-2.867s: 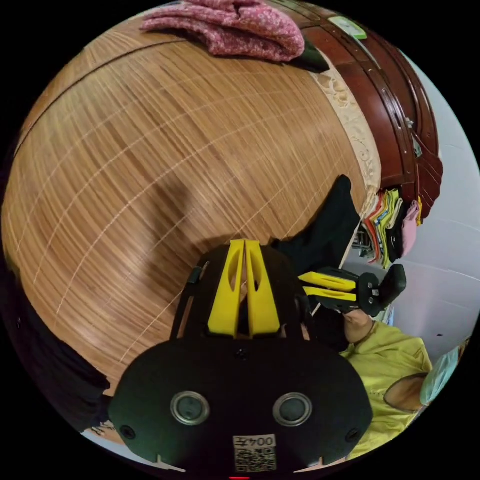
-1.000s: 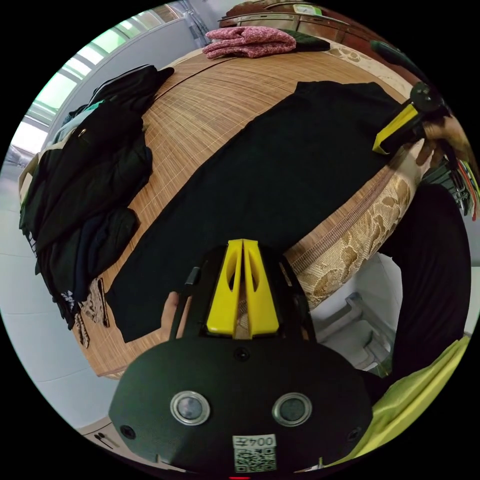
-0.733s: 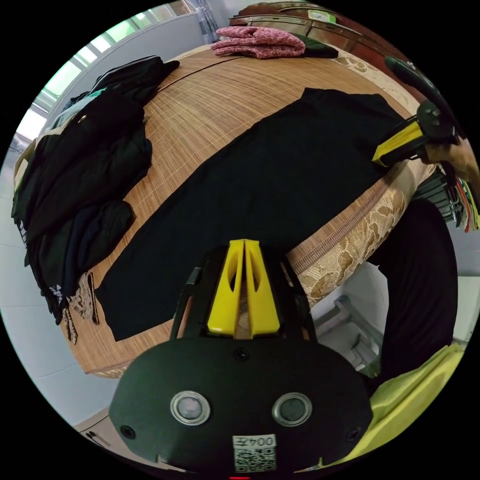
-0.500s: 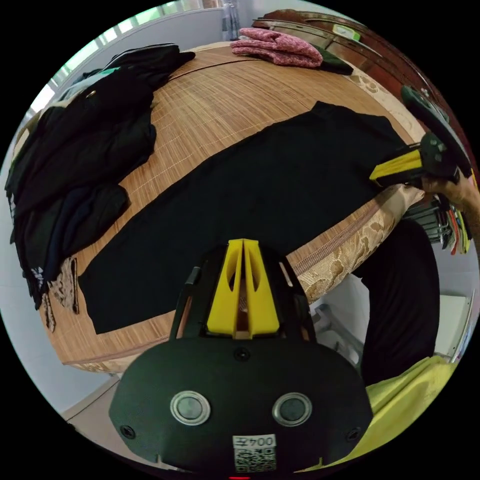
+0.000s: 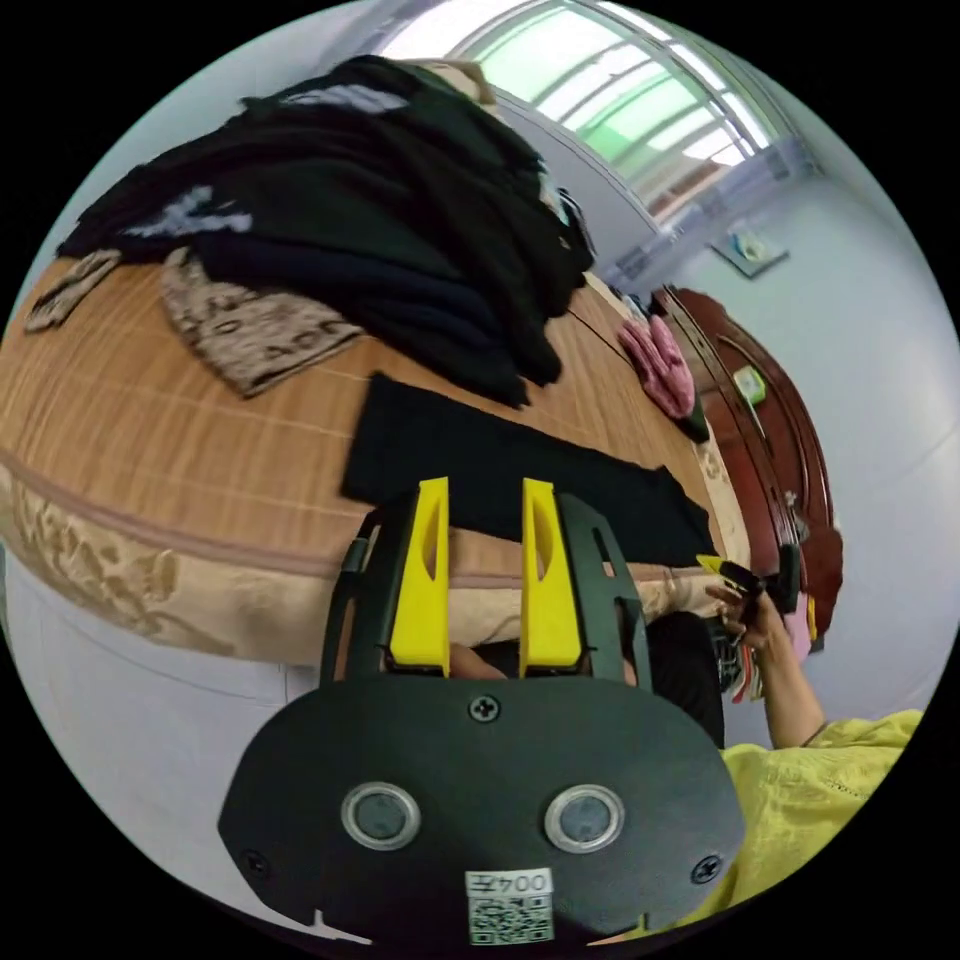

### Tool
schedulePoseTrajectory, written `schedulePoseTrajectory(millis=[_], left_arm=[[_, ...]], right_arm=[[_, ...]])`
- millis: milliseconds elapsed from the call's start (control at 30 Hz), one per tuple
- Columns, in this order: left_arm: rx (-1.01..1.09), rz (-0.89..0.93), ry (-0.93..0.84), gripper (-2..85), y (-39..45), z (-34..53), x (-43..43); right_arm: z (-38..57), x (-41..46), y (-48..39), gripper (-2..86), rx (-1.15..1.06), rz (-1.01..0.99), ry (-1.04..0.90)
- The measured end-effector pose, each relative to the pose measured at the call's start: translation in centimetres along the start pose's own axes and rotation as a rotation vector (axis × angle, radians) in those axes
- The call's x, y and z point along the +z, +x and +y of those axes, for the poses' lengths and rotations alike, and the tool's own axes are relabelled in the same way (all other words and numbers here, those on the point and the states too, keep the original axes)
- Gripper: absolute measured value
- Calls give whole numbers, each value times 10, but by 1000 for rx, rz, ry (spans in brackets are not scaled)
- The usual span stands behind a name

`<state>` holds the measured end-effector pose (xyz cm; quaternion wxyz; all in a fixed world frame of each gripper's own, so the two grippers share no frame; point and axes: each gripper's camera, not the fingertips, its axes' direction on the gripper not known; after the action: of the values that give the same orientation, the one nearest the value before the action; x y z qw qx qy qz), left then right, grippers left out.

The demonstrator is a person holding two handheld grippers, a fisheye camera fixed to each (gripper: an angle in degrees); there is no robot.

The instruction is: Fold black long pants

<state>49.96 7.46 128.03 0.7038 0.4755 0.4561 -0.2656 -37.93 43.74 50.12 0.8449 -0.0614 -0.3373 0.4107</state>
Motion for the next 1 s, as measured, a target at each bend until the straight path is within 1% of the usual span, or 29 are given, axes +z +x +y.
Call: schedulePoseTrajectory(millis=[67, 133, 167, 333, 600, 700, 800, 867, 1000], left_arm=[[-96, 95, -5, 112, -46, 9, -3], [-249, 258, -12, 116, -96, 23, 7], [-281, 281, -16, 117, -106, 26, 10], [-464, 321, -22, 124, -156, 57, 37], [-602, 366, 65, 107, -198, 87, 56], [-610, 354, 91, 80, -205, 93, 65], [-579, 263, 113, 46, -204, 99, 70], [-546, 275, 169, 39, -199, 105, 69], [-356, 199, 230, 31, -166, 108, 66]], right_arm=[[13, 2, -3, 127, 35, -116, 50], [20, 5, -5, 132, 70, -202, 99], [22, 8, -7, 135, 90, -240, 129], [19, 21, -27, 136, 113, -288, 136], [-4, 51, -79, 124, 79, -301, 112], [-20, 75, -118, 127, 8, -287, 61], [-41, 109, -176, 128, -138, -205, 4], [-63, 142, -228, 119, -259, -162, -51], [-117, 203, -300, 122, -327, -149, -209]])
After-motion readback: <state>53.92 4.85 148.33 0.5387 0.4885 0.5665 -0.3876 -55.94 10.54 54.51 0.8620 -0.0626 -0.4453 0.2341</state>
